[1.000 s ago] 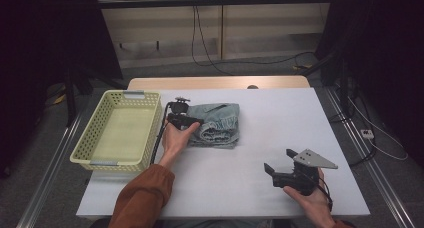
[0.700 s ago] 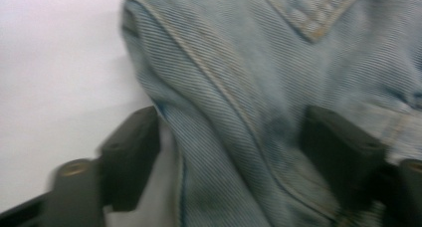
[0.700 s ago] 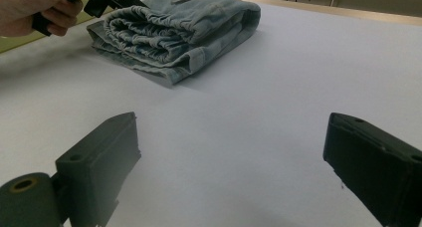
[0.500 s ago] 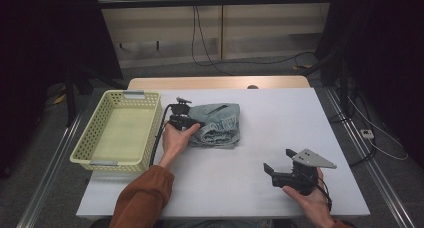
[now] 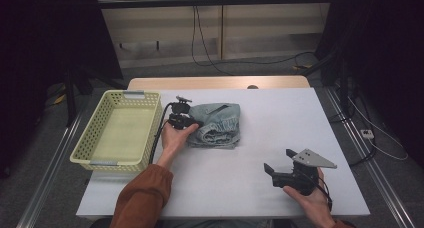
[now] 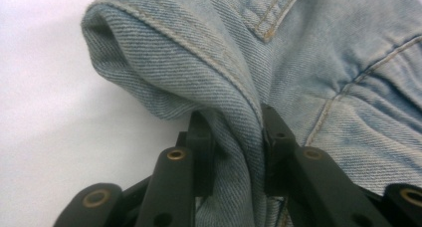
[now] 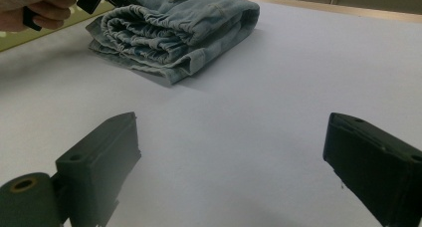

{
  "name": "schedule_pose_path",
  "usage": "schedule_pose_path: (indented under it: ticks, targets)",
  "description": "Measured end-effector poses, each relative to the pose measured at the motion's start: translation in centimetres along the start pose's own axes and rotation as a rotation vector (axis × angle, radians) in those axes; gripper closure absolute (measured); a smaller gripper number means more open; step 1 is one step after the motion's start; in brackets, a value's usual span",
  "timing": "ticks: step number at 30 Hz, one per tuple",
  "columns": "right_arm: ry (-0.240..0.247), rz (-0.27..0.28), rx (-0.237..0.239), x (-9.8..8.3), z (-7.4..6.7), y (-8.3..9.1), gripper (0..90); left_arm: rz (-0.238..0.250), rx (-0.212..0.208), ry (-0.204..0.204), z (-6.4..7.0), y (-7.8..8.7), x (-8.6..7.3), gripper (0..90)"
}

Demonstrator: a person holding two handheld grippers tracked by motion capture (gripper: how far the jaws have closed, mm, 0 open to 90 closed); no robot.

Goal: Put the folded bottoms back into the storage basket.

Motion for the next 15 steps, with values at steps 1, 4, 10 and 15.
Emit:
schedule_pose_path:
  ticks: [1, 4, 10, 15]
  targets:
    - [-0.001, 0.002, -0.001, 0.0, 0.0, 0.0, 7.4, 0.016, -0.005, 0.012, 0.0, 0.2, 0.1, 73.4]
    - [-0.001, 0.004, 0.0, 0.0, -0.1, 0.1, 7.4, 0.044, -0.012, 0.014, 0.3, 0.7, 0.3, 74.3]
    - [-0.006, 0.005, 0.0, 0.0, 0.0, 0.1, 7.4, 0.079, -0.033, -0.01, 0.9, 1.7, 1.1, 74.8]
    - [-0.001, 0.004, 0.003, 0.0, -0.1, 0.1, 7.3, 0.097, -0.023, -0.037, 1.4, 2.4, 1.5, 74.9]
Point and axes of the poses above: each handheld gripper's, and its own axes: y roughly backward along the jaws, x roughly out of its top, z roughly to its right, the point moved 3 cm from there along -y, roughly forward along the jaws, and after that the axes turned 5 degrees about z, right-handed, at the moved point
